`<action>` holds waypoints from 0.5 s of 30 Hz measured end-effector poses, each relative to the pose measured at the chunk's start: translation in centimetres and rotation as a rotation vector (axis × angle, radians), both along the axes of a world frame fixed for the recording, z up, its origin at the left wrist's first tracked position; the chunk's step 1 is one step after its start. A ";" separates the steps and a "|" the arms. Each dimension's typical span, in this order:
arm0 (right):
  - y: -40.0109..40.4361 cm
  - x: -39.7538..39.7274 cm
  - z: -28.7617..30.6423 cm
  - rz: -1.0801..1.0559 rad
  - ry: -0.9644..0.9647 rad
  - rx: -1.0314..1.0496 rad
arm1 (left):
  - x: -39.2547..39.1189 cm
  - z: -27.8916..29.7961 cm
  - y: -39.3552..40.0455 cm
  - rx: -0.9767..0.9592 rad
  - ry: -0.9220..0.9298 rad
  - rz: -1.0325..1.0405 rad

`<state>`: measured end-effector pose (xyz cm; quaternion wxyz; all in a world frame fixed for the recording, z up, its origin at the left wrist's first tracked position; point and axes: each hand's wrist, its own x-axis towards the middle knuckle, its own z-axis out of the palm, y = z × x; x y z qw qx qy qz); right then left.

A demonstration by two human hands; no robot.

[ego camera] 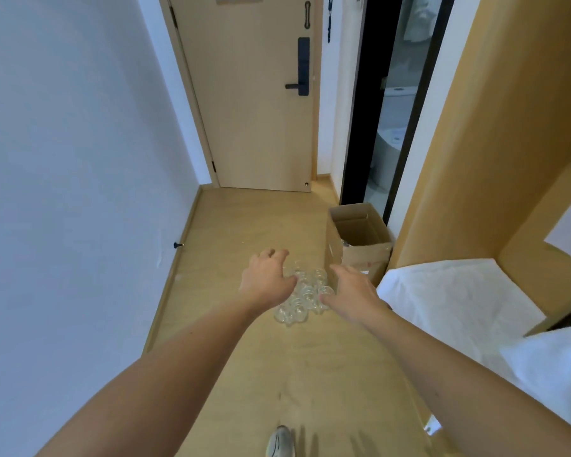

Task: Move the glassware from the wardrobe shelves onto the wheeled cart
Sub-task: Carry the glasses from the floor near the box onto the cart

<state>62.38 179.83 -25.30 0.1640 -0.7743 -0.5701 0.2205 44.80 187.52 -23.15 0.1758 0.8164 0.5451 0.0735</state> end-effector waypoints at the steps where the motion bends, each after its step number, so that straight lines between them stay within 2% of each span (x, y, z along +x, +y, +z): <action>1: 1.6 0.1 -0.6 -0.001 0.010 -0.009 | 0.0 -0.5 1.8 -0.006 0.000 -0.006; 10: 15.6 0.1 -7.0 -0.063 0.080 -0.144 | -0.4 -7.1 16.7 -0.177 0.004 0.047; 15: 19.9 0.3 -10.1 -0.105 0.082 -0.217 | -0.4 -11.2 21.2 -0.283 -0.056 0.090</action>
